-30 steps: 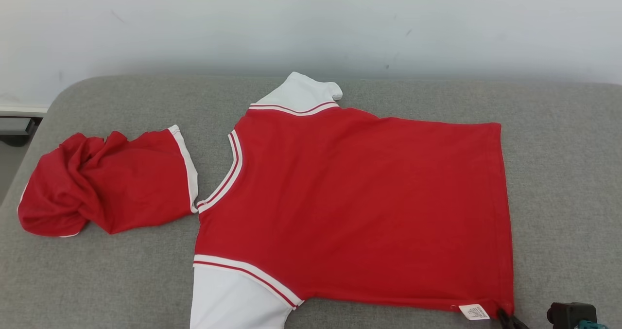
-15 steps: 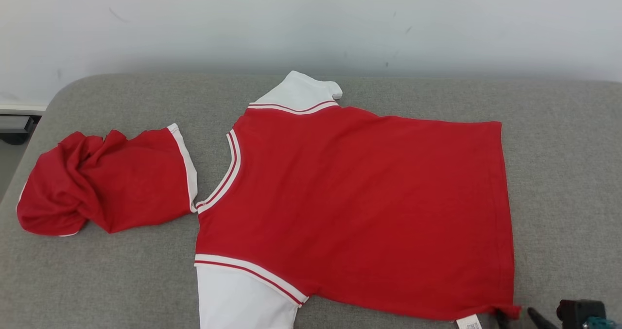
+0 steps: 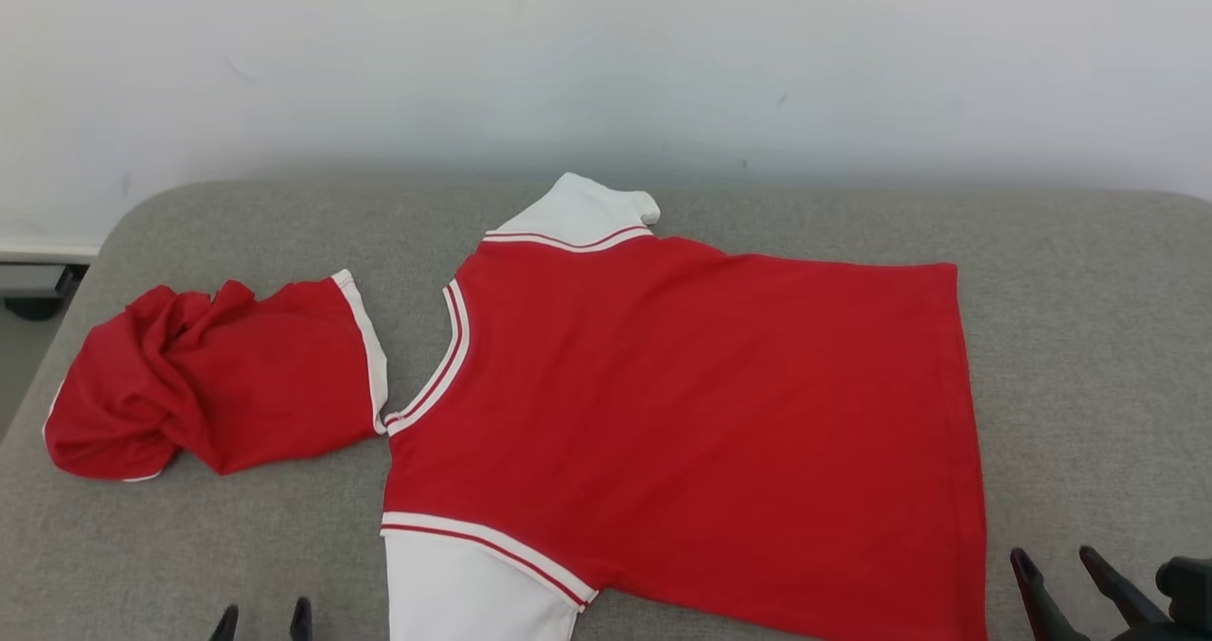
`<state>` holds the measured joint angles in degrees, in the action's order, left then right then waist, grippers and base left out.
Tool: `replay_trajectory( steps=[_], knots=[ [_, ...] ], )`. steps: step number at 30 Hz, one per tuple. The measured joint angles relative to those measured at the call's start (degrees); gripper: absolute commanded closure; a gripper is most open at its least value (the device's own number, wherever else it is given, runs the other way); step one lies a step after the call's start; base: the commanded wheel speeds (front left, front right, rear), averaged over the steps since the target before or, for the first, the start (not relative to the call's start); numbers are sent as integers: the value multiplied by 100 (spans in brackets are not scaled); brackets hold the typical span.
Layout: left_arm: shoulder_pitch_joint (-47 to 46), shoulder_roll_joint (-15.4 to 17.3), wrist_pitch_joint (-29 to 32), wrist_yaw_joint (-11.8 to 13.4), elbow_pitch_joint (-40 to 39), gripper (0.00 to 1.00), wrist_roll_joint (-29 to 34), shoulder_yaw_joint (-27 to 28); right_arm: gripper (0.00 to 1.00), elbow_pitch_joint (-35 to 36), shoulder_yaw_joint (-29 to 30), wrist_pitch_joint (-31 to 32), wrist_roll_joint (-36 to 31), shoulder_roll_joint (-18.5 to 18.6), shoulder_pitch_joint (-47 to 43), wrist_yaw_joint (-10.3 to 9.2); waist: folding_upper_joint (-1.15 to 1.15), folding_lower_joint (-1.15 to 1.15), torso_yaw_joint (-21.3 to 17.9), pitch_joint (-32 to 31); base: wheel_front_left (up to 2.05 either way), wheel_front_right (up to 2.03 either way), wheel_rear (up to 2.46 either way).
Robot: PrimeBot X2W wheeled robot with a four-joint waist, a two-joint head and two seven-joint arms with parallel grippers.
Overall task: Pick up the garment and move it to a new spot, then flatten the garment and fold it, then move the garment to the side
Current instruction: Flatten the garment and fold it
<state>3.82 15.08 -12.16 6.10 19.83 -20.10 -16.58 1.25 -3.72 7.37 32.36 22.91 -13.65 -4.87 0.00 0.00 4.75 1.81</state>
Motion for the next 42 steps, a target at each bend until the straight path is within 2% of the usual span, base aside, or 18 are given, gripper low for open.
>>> replay_trajectory(
  steps=[3,8,11,15,21,31,42],
  knots=[
    [-149,-27,-54,1,-266,0,29,7,0,231,18,-91,24,-42,21,0,0,0,-43,-118,0,0,0],
    [-294,-99,-58,1,-731,0,90,-120,0,417,-46,-255,204,-348,277,42,0,0,-142,-308,0,0,0],
    [-322,-89,-56,-3,-899,0,94,-154,0,435,-113,-343,305,-537,549,85,0,0,-218,-387,0,0,0],
    [-478,-65,68,-64,-1120,0,142,-282,0,386,-2,-543,347,-728,691,45,0,0,-291,-458,0,0,0],
    [-782,9,342,-102,-1232,0,138,-235,0,177,152,-748,335,-811,1024,-42,0,0,-320,-504,0,0,0],
    [-738,120,858,-57,-1251,0,46,-146,0,-160,175,-795,215,-749,1064,-68,0,0,-364,-507,0,0,0],
    [-627,156,1165,-56,-1381,0,46,-181,0,-305,101,-838,119,-724,1065,-68,0,0,-381,-452,0,0,0]
  ],
)
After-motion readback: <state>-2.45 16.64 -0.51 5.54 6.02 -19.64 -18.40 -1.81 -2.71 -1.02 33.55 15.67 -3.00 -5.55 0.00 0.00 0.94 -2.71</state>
